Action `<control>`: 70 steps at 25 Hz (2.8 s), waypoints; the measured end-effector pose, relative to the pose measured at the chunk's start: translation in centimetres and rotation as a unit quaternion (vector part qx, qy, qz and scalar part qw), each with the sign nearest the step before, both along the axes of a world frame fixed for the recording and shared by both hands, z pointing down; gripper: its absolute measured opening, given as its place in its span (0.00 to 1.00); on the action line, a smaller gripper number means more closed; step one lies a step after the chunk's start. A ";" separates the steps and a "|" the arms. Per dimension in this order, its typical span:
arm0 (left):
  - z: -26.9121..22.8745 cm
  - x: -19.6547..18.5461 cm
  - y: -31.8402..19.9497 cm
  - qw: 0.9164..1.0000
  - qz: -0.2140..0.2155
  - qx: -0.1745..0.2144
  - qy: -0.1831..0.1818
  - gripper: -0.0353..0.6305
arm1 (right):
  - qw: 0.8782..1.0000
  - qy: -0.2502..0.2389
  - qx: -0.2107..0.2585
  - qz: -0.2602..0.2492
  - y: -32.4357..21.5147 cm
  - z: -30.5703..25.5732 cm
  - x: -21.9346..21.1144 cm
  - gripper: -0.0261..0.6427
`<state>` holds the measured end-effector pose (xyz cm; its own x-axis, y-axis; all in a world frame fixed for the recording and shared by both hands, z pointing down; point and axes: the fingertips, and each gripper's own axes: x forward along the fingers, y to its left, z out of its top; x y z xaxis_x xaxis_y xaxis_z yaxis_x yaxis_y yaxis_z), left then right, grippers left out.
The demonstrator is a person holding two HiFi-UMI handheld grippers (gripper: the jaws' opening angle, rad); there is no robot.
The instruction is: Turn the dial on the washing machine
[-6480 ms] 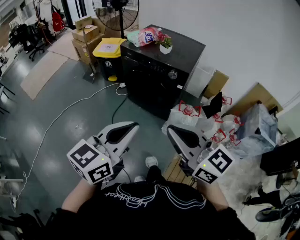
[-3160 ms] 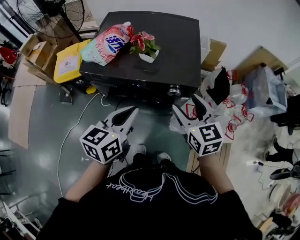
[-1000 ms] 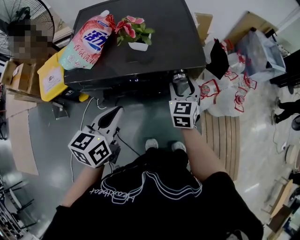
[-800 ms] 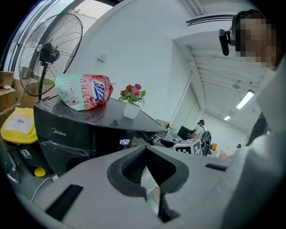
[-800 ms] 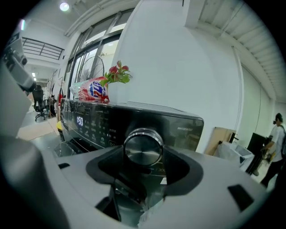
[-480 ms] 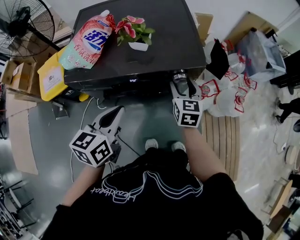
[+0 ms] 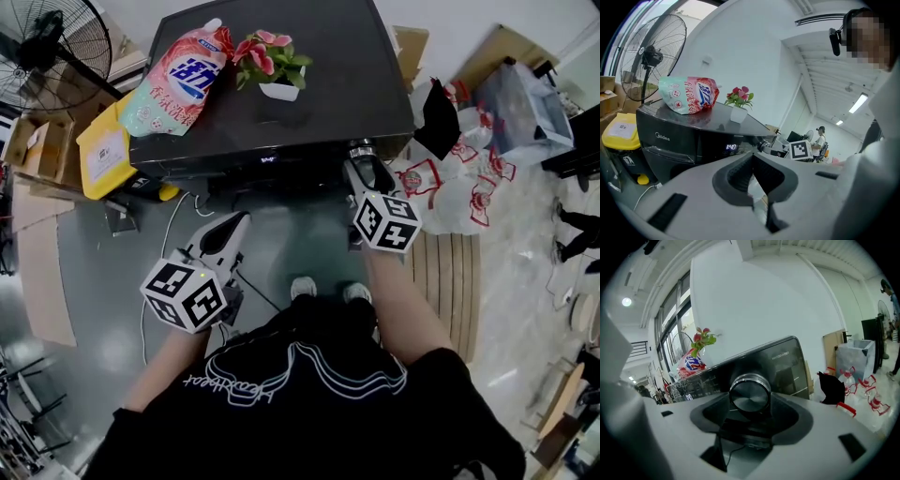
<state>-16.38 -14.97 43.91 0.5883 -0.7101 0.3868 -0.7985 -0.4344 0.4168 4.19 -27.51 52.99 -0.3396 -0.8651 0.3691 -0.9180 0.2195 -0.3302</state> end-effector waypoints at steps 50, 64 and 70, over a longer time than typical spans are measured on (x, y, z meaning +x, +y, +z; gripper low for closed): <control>-0.9 -0.2 1.0 1.000 0.008 0.013 0.011 0.06 | 0.924 0.365 0.078 -0.082 1.8 -1.3 -0.4 0.49; -0.3 -1.0 1.1 1.000 -0.001 0.008 0.012 0.06 | 0.897 0.428 0.087 -0.069 0.6 -0.9 -1.1 0.44; -0.3 -1.2 1.0 1.000 -0.001 0.008 0.014 0.06 | 0.900 0.422 0.083 -0.069 0.6 -0.9 -1.2 0.43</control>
<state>-17.62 -14.00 43.65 0.5965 -0.7174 0.3599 -0.7881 -0.4387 0.4317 3.01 -26.94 52.13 -0.1071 -0.9028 0.4164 -0.7864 0.3332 0.5202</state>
